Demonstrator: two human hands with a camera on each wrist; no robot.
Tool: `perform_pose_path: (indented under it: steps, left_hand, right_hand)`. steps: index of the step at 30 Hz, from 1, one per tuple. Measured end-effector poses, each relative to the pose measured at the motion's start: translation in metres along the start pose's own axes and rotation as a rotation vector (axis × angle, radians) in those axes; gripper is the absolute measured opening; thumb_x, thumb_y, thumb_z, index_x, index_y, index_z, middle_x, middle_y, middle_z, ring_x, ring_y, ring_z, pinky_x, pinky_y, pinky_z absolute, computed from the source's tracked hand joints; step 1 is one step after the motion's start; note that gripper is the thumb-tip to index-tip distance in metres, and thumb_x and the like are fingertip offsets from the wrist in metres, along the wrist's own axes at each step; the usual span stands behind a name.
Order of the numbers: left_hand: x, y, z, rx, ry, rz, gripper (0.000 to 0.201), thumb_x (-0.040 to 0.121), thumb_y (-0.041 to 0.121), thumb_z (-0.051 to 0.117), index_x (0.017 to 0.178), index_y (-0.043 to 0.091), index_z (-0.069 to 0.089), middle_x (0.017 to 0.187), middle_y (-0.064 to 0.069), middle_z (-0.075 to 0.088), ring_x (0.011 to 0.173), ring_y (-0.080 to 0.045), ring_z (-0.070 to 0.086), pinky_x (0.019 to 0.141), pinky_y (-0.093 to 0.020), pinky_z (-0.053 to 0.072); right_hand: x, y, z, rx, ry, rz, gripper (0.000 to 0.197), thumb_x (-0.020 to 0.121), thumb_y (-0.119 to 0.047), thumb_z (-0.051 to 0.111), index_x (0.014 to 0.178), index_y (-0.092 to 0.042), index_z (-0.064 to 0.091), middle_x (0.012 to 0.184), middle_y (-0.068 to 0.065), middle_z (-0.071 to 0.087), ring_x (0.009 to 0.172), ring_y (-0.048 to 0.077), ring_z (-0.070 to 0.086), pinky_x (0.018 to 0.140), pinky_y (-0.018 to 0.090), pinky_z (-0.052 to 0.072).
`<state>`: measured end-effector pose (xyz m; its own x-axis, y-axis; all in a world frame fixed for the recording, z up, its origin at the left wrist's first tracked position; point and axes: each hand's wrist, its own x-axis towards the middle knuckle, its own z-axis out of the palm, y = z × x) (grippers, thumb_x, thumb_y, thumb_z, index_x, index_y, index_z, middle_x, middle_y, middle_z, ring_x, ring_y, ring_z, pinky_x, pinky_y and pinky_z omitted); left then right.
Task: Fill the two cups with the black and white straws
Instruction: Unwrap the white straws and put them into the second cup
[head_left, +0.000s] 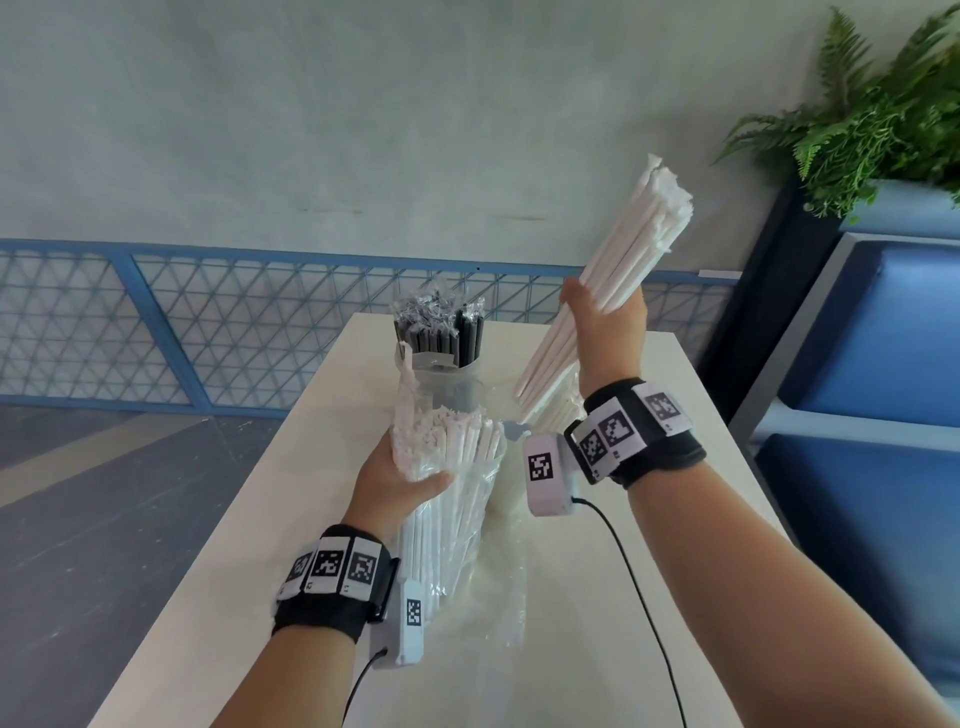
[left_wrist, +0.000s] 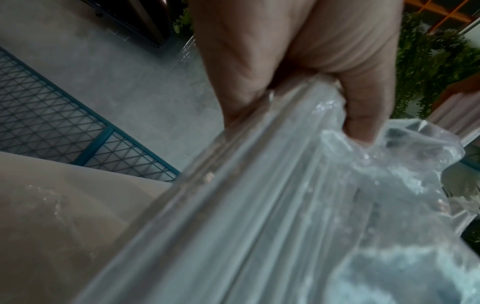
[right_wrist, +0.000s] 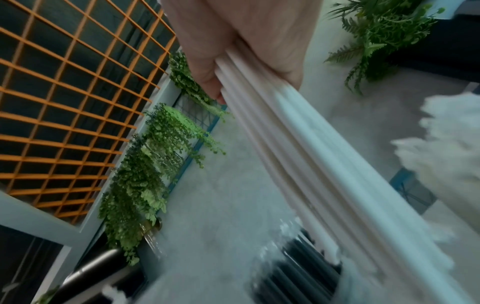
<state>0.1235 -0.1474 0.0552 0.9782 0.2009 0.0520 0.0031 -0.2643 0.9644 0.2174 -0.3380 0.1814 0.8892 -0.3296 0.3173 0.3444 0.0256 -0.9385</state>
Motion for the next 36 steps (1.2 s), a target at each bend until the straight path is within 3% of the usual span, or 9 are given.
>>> perform_pose_path:
  steps: [3, 8, 13, 17, 20, 22, 28, 32, 36]
  left_hand:
    - [0.0, 0.0, 0.001, -0.023, 0.009, 0.002, 0.06, 0.068, 0.005, 0.079, 0.119, 0.02, 0.051, 0.108, 0.01, 0.06, 0.103, -0.007, 0.055, 0.081, -0.013, 0.039]
    - [-0.002, 0.004, 0.003, -0.066, -0.001, 0.013, 0.059, 0.067, 0.002, 0.08, 0.114, 0.022, 0.05, 0.099, 0.018, 0.059, 0.092, 0.008, 0.054, 0.069, -0.003, 0.042]
    - [-0.002, 0.003, 0.004, -0.095, -0.001, 0.02, 0.059, 0.066, 0.001, 0.08, 0.114, 0.022, 0.052, 0.102, 0.016, 0.061, 0.097, 0.003, 0.057, 0.071, -0.004, 0.045]
    - [-0.002, -0.002, 0.003, -0.105, 0.014, 0.015, 0.06, 0.066, 0.002, 0.08, 0.116, 0.02, 0.052, 0.106, 0.009, 0.063, 0.101, -0.007, 0.059, 0.078, -0.011, 0.044]
    - [-0.003, -0.003, 0.003, -0.109, 0.012, 0.009, 0.06, 0.066, 0.002, 0.08, 0.116, 0.02, 0.052, 0.105, 0.009, 0.063, 0.1, -0.007, 0.059, 0.075, -0.008, 0.045]
    - [-0.004, -0.003, 0.004, -0.097, 0.01, 0.014, 0.059, 0.066, 0.004, 0.081, 0.114, 0.022, 0.051, 0.102, 0.015, 0.061, 0.097, -0.002, 0.057, 0.071, -0.005, 0.044]
    - [-0.004, -0.003, 0.003, -0.096, 0.041, 0.005, 0.057, 0.066, 0.005, 0.08, 0.111, 0.023, 0.051, 0.101, 0.012, 0.06, 0.101, -0.012, 0.057, 0.078, -0.014, 0.043]
    - [-0.006, -0.006, 0.001, -0.128, 0.035, 0.001, 0.057, 0.066, 0.006, 0.081, 0.112, 0.023, 0.054, 0.108, 0.005, 0.064, 0.106, -0.014, 0.06, 0.089, -0.028, 0.047]
    - [-0.009, -0.007, -0.002, -0.16, 0.016, -0.001, 0.058, 0.064, 0.005, 0.082, 0.113, 0.018, 0.057, 0.11, 0.002, 0.066, 0.106, -0.013, 0.061, 0.087, -0.026, 0.05]
  right_hand:
    - [-0.012, 0.024, 0.003, -0.109, -0.06, 0.023, 0.019, 0.083, -0.017, 0.064, 0.095, -0.015, 0.05, 0.078, -0.006, 0.054, 0.075, 0.014, 0.055, 0.066, 0.025, 0.046]
    - [-0.023, 0.052, 0.004, -0.194, -0.108, 0.128, 0.023, 0.078, -0.015, 0.071, 0.096, -0.013, 0.056, 0.078, -0.007, 0.059, 0.075, 0.012, 0.058, 0.071, 0.028, 0.05]
    - [-0.026, 0.058, 0.002, -0.277, -0.15, -0.042, 0.033, 0.078, -0.006, 0.068, 0.102, -0.02, 0.049, 0.079, -0.013, 0.064, 0.062, -0.005, 0.052, 0.06, 0.001, 0.04]
    - [-0.032, 0.07, 0.0, -0.512, -0.294, -0.084, 0.018, 0.084, -0.003, 0.056, 0.093, -0.017, 0.061, 0.08, -0.011, 0.062, 0.068, -0.001, 0.054, 0.066, 0.013, 0.04]
    - [-0.042, 0.064, -0.001, -0.604, -0.192, -0.403, 0.016, 0.088, -0.015, 0.055, 0.101, -0.013, 0.063, 0.103, -0.001, 0.064, 0.096, 0.017, 0.055, 0.088, 0.022, 0.039]
    - [-0.055, 0.051, 0.0, -0.495, -0.168, -0.531, 0.016, 0.088, -0.018, 0.055, 0.099, -0.011, 0.063, 0.101, 0.002, 0.061, 0.088, 0.013, 0.055, 0.082, 0.014, 0.04]
    - [-0.091, 0.057, -0.004, -0.638, -0.499, -0.364, 0.018, 0.083, -0.019, 0.066, 0.101, -0.013, 0.065, 0.102, 0.001, 0.062, 0.091, 0.021, 0.056, 0.083, 0.03, 0.047]
    - [-0.102, 0.062, -0.004, -0.881, -0.527, -0.396, 0.036, 0.079, -0.033, 0.069, 0.112, -0.019, 0.064, 0.11, -0.001, 0.066, 0.102, 0.022, 0.058, 0.099, 0.038, 0.039]
    - [-0.111, 0.053, 0.0, -1.056, -0.519, -0.508, 0.049, 0.07, -0.037, 0.075, 0.114, -0.018, 0.063, 0.104, -0.001, 0.07, 0.101, 0.025, 0.062, 0.096, 0.039, 0.04]
